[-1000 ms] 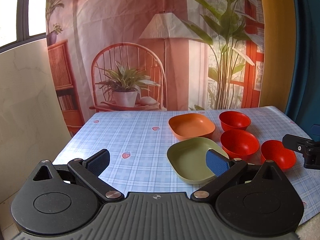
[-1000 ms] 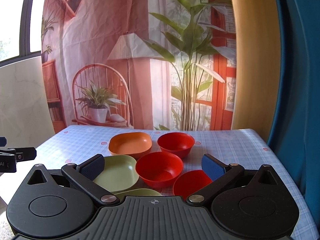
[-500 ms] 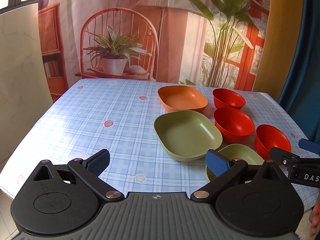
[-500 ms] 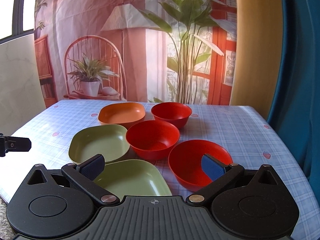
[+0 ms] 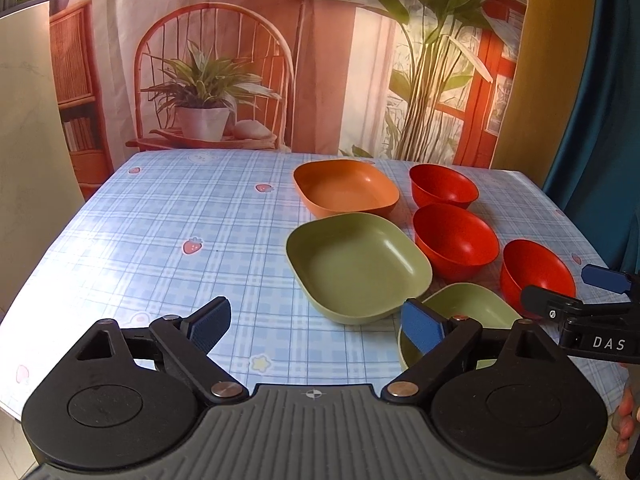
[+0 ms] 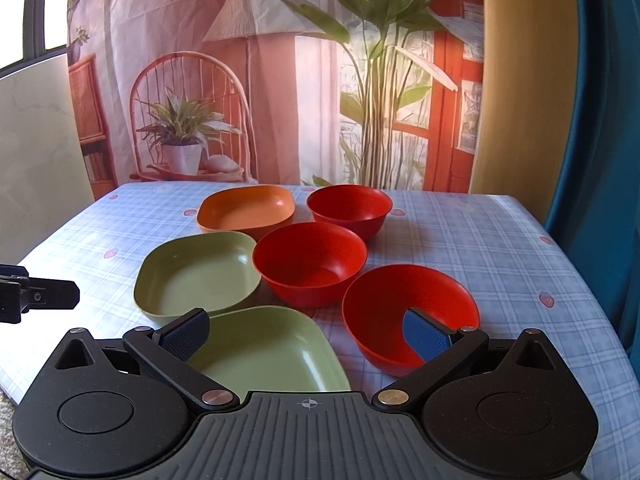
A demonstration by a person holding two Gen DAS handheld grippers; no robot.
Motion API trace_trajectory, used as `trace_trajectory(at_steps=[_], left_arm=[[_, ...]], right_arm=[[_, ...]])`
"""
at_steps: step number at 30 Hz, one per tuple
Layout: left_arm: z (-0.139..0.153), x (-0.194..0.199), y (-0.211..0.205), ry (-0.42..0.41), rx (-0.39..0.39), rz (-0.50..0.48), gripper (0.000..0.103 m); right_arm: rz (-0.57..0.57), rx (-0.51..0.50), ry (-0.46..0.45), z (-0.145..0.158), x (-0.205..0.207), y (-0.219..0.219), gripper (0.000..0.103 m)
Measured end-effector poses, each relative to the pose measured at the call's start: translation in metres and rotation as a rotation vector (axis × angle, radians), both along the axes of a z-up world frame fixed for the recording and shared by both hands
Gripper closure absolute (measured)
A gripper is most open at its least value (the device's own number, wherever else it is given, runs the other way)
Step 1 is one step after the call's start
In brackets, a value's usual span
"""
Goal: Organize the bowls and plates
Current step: 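Move the left gripper down toward the orange plate's rim, then close the left gripper on the orange plate rim and lift it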
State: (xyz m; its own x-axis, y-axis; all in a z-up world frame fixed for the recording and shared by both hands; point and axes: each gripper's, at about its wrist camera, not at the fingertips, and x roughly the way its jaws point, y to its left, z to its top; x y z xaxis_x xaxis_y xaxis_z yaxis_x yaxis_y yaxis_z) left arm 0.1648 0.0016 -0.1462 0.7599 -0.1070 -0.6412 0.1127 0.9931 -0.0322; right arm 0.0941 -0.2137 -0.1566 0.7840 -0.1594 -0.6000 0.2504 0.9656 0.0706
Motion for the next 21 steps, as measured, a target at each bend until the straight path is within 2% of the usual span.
trace_trajectory(at_steps=[5,11,12,13,14,15,16,18,21], left_arm=[[0.020,0.030,0.004,-0.013,0.020,-0.009,0.012],[0.040,0.073,0.008,-0.034,0.008,0.011,0.021],[0.041,0.082,0.008,-0.029,0.004,0.016,0.024],[0.042,0.090,0.009,-0.024,-0.005,0.019,0.027],[0.042,0.100,0.011,-0.018,-0.014,0.017,0.034],[0.042,0.110,0.013,-0.011,-0.023,0.013,0.043],[0.040,0.121,0.016,-0.001,-0.032,0.007,0.050],[0.034,0.144,0.020,0.029,-0.057,0.003,0.073],[0.014,0.174,0.021,0.076,-0.107,0.016,0.078]], right_arm=[[0.012,-0.022,-0.024,0.017,0.031,-0.009,0.000],[0.068,-0.003,-0.059,0.034,0.082,-0.024,0.002],[0.082,-0.011,-0.057,0.034,0.090,-0.025,0.005],[0.098,-0.023,-0.055,0.034,0.099,-0.027,0.015],[0.116,-0.036,-0.050,0.034,0.112,-0.028,0.021],[0.127,-0.041,-0.043,0.033,0.121,-0.029,0.030],[0.142,-0.037,-0.030,0.030,0.134,-0.032,0.035],[0.158,0.000,-0.013,0.024,0.155,-0.038,0.041],[0.191,0.061,0.023,0.009,0.185,-0.044,0.058]])
